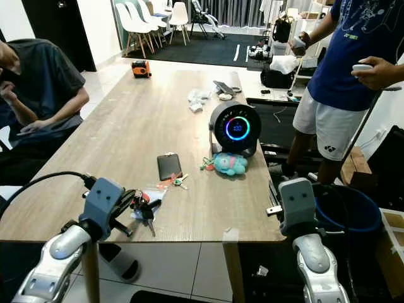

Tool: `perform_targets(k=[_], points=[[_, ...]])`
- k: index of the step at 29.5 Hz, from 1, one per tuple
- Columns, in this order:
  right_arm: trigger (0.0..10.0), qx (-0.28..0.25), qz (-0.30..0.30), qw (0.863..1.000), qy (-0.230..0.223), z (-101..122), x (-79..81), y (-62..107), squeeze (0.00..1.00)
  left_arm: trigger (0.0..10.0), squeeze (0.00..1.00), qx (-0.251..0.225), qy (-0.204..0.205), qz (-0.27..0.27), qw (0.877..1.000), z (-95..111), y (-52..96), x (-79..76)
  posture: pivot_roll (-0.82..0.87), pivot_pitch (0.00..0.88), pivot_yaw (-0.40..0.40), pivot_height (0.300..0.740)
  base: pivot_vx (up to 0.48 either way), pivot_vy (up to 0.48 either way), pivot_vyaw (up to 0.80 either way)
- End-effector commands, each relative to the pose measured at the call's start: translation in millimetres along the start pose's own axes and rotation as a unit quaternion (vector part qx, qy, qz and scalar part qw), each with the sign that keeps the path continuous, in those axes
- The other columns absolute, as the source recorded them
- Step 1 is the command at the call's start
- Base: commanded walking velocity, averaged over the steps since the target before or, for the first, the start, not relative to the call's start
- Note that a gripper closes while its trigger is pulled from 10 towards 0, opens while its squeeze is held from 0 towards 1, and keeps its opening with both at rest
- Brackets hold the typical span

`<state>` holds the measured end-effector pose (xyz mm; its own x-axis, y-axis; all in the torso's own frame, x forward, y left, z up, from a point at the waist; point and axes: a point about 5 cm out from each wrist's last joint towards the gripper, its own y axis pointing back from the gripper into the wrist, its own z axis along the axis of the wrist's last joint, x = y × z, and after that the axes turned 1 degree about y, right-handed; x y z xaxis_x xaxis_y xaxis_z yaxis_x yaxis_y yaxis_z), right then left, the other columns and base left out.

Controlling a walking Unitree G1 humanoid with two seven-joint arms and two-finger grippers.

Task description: Hang keys on a hook

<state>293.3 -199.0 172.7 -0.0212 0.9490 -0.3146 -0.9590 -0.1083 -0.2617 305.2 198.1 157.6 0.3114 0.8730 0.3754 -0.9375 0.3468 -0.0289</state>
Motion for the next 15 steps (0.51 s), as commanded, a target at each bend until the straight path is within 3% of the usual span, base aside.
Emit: perform_targets(k=[1,4,8,15], points=[[10.0,0.005,0.002,1.000,-0.002,-3.0,0.6,2.3,0.00,10.0,0.00,0.006,0.030,0.006,1.000,-1.9,3.5,-0.7,-0.02,0.143,0.009,0.740,0.000,0.000,0.00],[10.0,0.004,0.003,1.000,-0.001,-2.7,-0.6,1.6,0.00,10.0,0.00,-0.009,0.046,0.024,0.999,6.9,3.3,6.9,-0.02,0.142,0.005,0.740,0.000,0.000,0.00],[10.0,0.004,0.009,1.000,-0.001,-2.1,0.6,0.4,0.00,10.0,0.00,-0.021,0.038,0.037,0.998,12.9,2.0,13.8,-0.02,0.141,0.001,0.740,0.000,0.000,0.00],[10.0,0.003,0.009,1.000,0.001,-2.3,0.0,-1.6,0.00,10.0,0.00,-0.012,0.036,0.040,0.998,7.1,5.2,10.4,-0.02,0.138,-0.004,0.740,0.000,0.000,0.00]])
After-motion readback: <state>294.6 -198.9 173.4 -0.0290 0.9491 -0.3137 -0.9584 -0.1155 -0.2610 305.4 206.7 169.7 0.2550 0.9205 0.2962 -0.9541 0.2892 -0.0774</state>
